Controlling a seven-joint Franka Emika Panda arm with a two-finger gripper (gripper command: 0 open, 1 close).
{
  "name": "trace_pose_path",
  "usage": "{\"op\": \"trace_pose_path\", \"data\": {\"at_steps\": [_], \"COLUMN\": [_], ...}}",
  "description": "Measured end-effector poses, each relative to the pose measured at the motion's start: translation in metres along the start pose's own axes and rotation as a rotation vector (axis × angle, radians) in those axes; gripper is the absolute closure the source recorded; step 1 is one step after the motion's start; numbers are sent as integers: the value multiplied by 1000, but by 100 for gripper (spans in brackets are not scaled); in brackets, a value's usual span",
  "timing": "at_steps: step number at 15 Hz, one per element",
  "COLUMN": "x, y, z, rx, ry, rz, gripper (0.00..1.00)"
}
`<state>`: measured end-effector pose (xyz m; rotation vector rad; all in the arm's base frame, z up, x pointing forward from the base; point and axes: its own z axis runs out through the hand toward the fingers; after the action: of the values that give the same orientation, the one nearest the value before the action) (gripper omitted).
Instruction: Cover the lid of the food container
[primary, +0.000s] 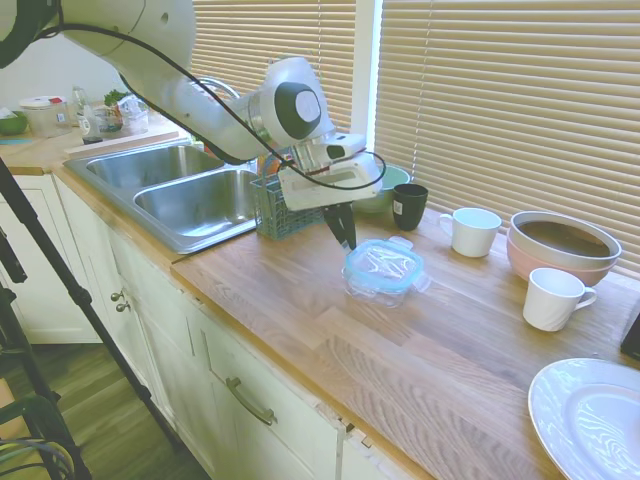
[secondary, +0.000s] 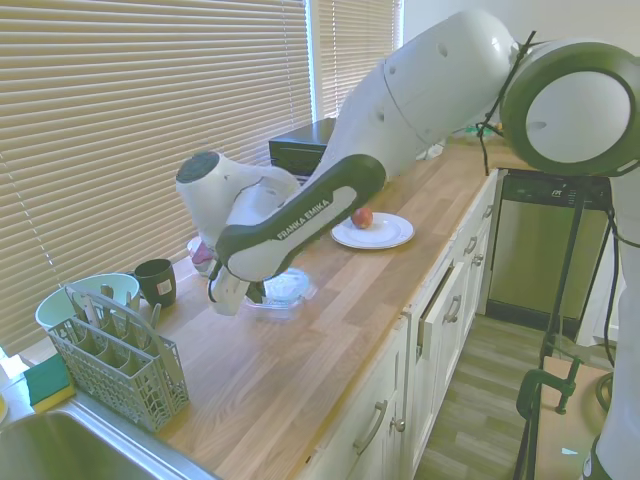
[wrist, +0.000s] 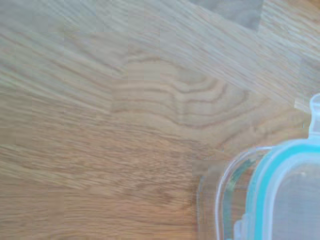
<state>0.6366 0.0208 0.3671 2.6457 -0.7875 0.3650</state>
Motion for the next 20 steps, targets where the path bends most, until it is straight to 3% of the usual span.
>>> {"op": "trace_pose_path", "data": {"at_steps": [5, 10, 20], "x": [-8, -14, -23], "y": [-2, 0, 14], "z": [7, 5, -15], "rx": [-19, 19, 93], "ry": [32, 36, 47], "rz": [-30, -30, -108], "gripper": [100, 100, 100]}}
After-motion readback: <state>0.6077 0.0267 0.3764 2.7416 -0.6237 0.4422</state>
